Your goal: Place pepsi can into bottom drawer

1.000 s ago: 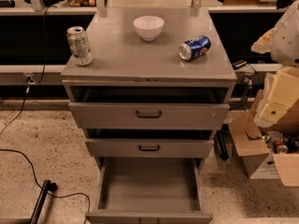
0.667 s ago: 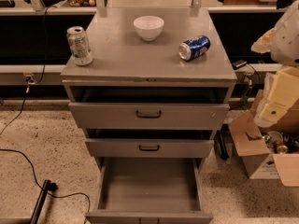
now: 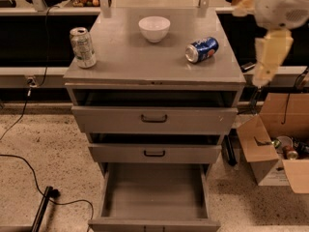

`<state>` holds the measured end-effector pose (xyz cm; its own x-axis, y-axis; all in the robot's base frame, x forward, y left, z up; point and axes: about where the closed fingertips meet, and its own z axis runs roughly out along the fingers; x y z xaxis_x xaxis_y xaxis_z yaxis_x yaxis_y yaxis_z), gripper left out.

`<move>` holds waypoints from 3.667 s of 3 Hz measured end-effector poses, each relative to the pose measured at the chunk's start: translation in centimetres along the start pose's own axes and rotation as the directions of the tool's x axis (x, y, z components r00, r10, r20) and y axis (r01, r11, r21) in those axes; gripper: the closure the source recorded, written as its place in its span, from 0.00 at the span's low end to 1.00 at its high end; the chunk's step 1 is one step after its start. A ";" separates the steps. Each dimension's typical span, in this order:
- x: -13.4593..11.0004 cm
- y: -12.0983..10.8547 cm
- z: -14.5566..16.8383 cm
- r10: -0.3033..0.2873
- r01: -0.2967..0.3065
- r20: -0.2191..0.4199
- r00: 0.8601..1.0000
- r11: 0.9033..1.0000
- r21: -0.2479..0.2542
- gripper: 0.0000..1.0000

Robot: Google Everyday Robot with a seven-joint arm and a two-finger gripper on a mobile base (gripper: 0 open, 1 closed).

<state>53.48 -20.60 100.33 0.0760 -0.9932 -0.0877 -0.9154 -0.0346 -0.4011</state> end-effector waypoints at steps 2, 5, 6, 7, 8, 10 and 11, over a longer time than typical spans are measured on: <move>-1.6 -6.4 1.1 -0.234 0.234 -0.002 0.972 0.971 0.050 0.00; -0.6 -9.2 5.5 -0.353 0.353 0.002 0.936 0.935 0.031 0.00; 0.4 -11.5 9.2 -0.426 0.425 0.024 0.905 0.905 0.013 0.00; 1.6 -13.6 12.7 -0.463 0.464 0.036 0.886 0.886 -0.010 0.00; 1.1 -15.4 16.3 -0.488 0.490 0.063 0.870 0.872 -0.013 0.00; -0.8 -17.0 21.9 -0.501 0.505 0.081 0.862 0.862 -0.038 0.00; -0.4 -17.1 24.0 -0.484 0.488 0.066 0.872 0.870 -0.067 0.06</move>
Offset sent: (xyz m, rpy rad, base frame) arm 0.0513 0.0129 0.0088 -0.0762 -0.0426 0.1651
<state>78.59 -16.97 85.35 0.5356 -0.8425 0.0579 -0.7858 -0.5224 -0.3311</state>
